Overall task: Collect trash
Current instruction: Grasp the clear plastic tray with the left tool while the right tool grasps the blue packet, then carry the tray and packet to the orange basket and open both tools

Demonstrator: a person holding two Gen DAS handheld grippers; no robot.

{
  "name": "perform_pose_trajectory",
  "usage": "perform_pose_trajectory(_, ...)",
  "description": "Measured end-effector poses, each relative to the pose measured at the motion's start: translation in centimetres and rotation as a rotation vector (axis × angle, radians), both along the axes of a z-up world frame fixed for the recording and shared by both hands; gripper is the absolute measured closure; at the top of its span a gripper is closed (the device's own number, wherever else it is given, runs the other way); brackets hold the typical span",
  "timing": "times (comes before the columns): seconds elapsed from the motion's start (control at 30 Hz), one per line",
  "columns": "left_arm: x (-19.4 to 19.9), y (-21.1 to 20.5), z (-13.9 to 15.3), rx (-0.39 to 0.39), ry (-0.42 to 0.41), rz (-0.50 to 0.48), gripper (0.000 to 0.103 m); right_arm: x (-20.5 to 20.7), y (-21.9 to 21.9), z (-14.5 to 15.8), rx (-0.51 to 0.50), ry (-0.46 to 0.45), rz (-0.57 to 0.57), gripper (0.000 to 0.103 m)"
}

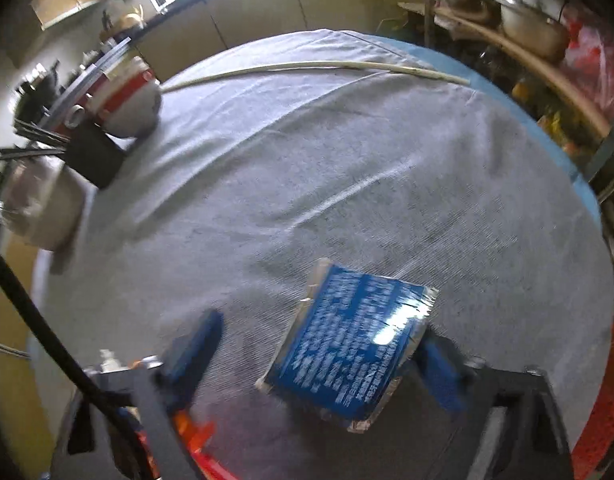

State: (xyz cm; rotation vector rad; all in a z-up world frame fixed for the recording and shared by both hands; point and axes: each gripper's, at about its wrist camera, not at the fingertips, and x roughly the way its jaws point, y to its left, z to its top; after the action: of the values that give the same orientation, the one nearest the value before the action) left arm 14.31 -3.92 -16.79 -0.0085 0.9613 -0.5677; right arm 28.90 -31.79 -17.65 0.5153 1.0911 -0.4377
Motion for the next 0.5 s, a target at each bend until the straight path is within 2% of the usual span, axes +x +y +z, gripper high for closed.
perform_pose_trajectory(0.03, 0.1, 0.3, -0.2, -0.023, 0.013, -0.003, 0.017, -0.4, -0.2, -0.4, 0.006, 0.001, 0.005, 0.045)
perform_pose_trajectory(0.07, 0.1, 0.6, -0.3, -0.038, 0.022, -0.006, 0.022, -0.4, 0.0, -0.2, -0.027, -0.008, 0.013, 0.045)
perform_pose_trajectory(0.13, 0.4, 0.8, -0.8, -0.058, 0.058, -0.020, 0.051, -0.5, 0.3, -0.2, -0.048, -0.014, 0.059, 0.046)
perform_pose_trajectory(0.2, 0.8, 0.6, -1.4, -0.066, 0.097, -0.030, 0.066, -0.8, 0.4, -0.2, -0.050, -0.019, 0.091, 0.046)
perform_pose_trajectory(0.4, 0.5, 0.2, -1.4, -0.099, 0.113, -0.057, 0.079, -3.4, 0.4, -0.5, -0.012, -0.045, 0.163, 0.046)
perform_pose_trajectory(0.5, 0.0, -0.6, -1.2, -0.083, 0.100, -0.074, 0.079, -5.2, 0.4, -0.6, 0.022, -0.058, 0.188, 0.046)
